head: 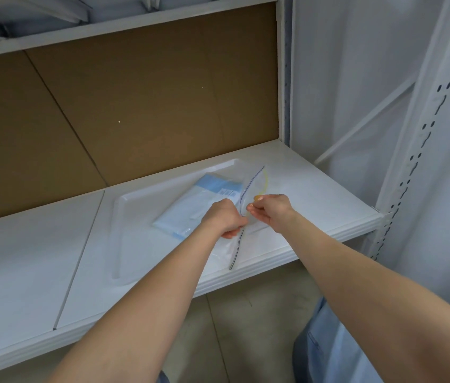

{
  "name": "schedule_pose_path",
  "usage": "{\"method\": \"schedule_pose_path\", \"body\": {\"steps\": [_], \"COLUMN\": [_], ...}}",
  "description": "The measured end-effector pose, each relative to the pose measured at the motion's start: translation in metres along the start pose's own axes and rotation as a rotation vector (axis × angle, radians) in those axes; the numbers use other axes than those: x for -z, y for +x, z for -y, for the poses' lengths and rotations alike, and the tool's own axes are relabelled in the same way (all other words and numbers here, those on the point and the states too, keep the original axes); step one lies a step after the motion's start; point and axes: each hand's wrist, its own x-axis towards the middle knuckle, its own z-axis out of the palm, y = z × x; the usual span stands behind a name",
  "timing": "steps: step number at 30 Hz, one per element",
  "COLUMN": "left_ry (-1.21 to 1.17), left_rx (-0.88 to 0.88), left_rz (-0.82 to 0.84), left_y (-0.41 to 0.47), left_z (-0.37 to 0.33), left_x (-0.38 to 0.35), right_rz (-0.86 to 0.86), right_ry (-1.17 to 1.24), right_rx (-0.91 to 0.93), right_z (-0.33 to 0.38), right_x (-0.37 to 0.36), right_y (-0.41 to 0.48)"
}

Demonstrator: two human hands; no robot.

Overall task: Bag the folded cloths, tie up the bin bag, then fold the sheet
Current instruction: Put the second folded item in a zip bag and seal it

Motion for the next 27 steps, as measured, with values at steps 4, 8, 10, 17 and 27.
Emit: {"method": "schedule_pose_path", "body": {"steps": [4,8,10,17,27], "left_ry": [-0.038,-0.024,0.019,-0.095,-0.189], "left_rx": [-0.009,-0.026,-0.02,0.01,0.083], "left_rz": [-0.065,-0.09,-0.132,-0.27,0.002], "left_y": [-0.001,-0.003,-0.004,-0.005,-0.02], "left_z": [-0.001,-0.002,-0.001,0.011,0.005], "left_x": [0.002,0.002,0.002,0.014,0.003], "right_rz": [0.041,0.147,0.126,0.086,0.066], "right_ry": [-0.138,-0.364,-0.33,-0.254,-0.232], "right_rx": [-0.037,-0.135,-0.146,-0.147,-0.077], "right_z": [0.0,-0.003,-0.003,0.0,-0.001], "right_x": [-0.001,0.002,0.003,0.001,0.002], "right_y": [-0.005,-0.014,-0.015,-0.021,-0.027]}}
